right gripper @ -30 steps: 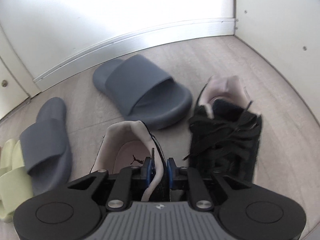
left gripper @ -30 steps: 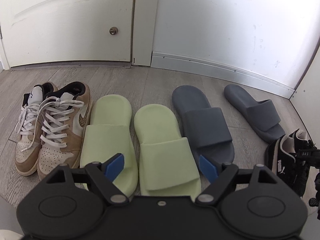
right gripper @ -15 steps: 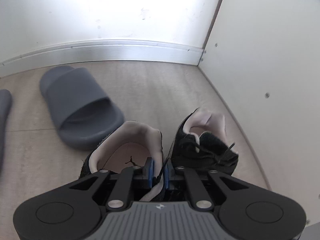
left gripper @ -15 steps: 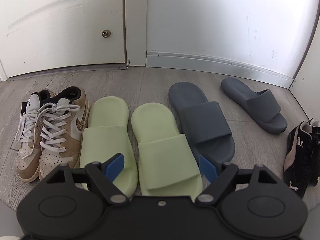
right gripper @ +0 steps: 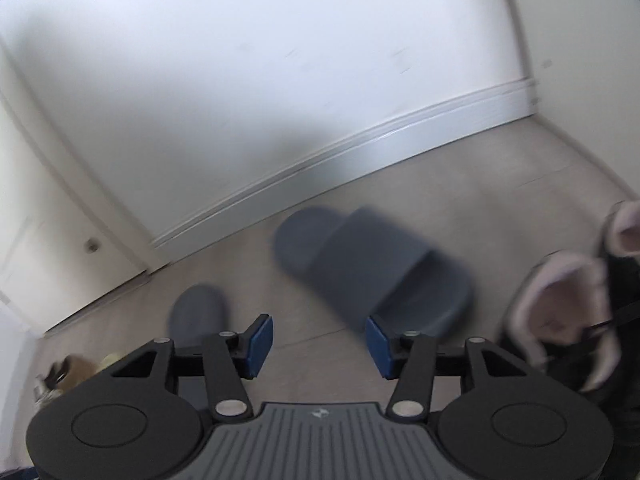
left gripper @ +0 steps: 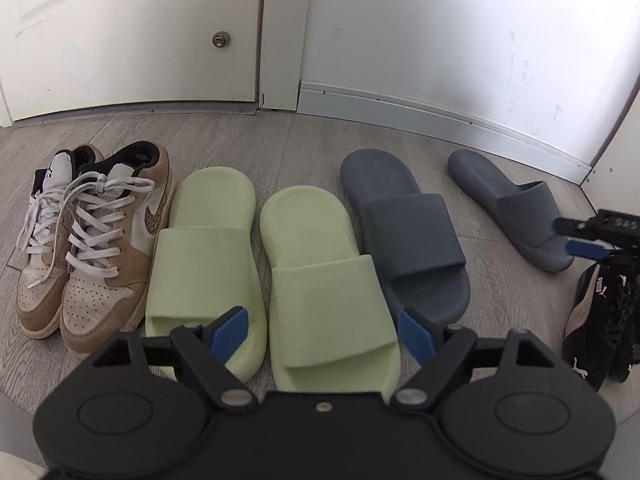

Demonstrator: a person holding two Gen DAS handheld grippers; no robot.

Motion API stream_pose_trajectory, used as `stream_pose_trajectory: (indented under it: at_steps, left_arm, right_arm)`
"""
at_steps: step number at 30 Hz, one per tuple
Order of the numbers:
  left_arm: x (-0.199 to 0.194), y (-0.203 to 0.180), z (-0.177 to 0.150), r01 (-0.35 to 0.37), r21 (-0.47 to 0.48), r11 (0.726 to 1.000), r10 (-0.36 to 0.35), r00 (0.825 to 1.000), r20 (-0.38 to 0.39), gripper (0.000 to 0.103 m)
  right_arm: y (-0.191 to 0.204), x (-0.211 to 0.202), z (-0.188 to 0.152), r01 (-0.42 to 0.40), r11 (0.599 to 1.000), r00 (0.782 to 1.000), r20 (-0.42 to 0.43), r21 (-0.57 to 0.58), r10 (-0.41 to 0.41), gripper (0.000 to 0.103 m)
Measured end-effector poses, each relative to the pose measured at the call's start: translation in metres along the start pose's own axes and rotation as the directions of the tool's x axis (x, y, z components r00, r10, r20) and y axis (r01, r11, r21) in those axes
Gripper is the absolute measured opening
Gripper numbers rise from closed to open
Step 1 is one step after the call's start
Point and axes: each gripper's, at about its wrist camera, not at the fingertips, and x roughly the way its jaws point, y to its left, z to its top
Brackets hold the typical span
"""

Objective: Organize scattered shoes
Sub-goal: 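Grasp the other dark grey slide with the right tool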

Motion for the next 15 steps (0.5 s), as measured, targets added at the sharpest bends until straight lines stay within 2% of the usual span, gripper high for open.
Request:
stream_pose_trajectory:
  at_steps: [2, 4, 5, 6, 9, 10, 11, 13, 14, 15]
  left_arm:
    - [-0.003, 0.003, 0.002, -0.008, -0.001, 1.000, 0.008, 1.000, 0.009, 0.083]
    - [-0.005, 0.006, 0.003, -0.009, -0.007, 1.000, 0.009, 1.000, 0.013, 0.083]
    - [-0.005, 0.008, 0.004, -0.008, -0.011, 1.000, 0.008, 1.000, 0.014, 0.083]
    - [-0.004, 0.010, 0.004, -0.007, -0.017, 1.000, 0.007, 1.000, 0.011, 0.083]
    - [-0.002, 0.014, 0.002, -0.001, -0.030, 1.000, 0.001, 1.000, -0.004, 0.083]
    - [-0.001, 0.015, 0.002, -0.001, -0.030, 1.000, 0.001, 1.000, -0.009, 0.083]
    - [-0.001, 0.015, 0.001, -0.006, -0.027, 1.000, 0.005, 1.000, -0.009, 0.083]
    - [-0.002, 0.015, 0.001, -0.012, -0.020, 1.000, 0.012, 1.000, -0.006, 0.083]
    - [-0.003, 0.015, 0.002, -0.015, -0.016, 1.000, 0.015, 1.000, 0.000, 0.083]
    - [-0.005, 0.014, 0.002, -0.018, -0.013, 1.000, 0.018, 1.000, 0.006, 0.083]
  right_arm:
    - [0.021, 0.029, -0.011, -0.059, 0.998, 0.993, -0.101, -0.011, 0.057, 0.056]
    - [0.026, 0.055, -0.025, -0.164, 0.974, 0.969, -0.160, 0.157, 0.189, 0.056]
    - [0.026, 0.068, -0.034, -0.198, 0.945, 0.953, -0.175, 0.259, 0.248, 0.056]
    - [0.025, 0.077, -0.039, -0.199, 0.923, 0.947, -0.179, 0.328, 0.268, 0.056]
    - [0.026, 0.090, -0.052, -0.208, 0.873, 0.954, -0.105, 0.442, 0.281, 0.056]
    - [0.026, 0.093, -0.055, -0.223, 0.844, 0.955, -0.065, 0.488, 0.290, 0.056]
    - [0.024, 0.096, -0.060, -0.238, 0.799, 0.954, -0.023, 0.552, 0.300, 0.056]
    - [0.018, 0.103, -0.068, -0.262, 0.685, 0.950, 0.055, 0.680, 0.308, 0.056]
    - [0.016, 0.104, -0.072, -0.273, 0.639, 0.949, 0.092, 0.719, 0.303, 0.048]
    - [0.014, 0.104, -0.075, -0.288, 0.622, 0.949, 0.129, 0.728, 0.288, 0.043]
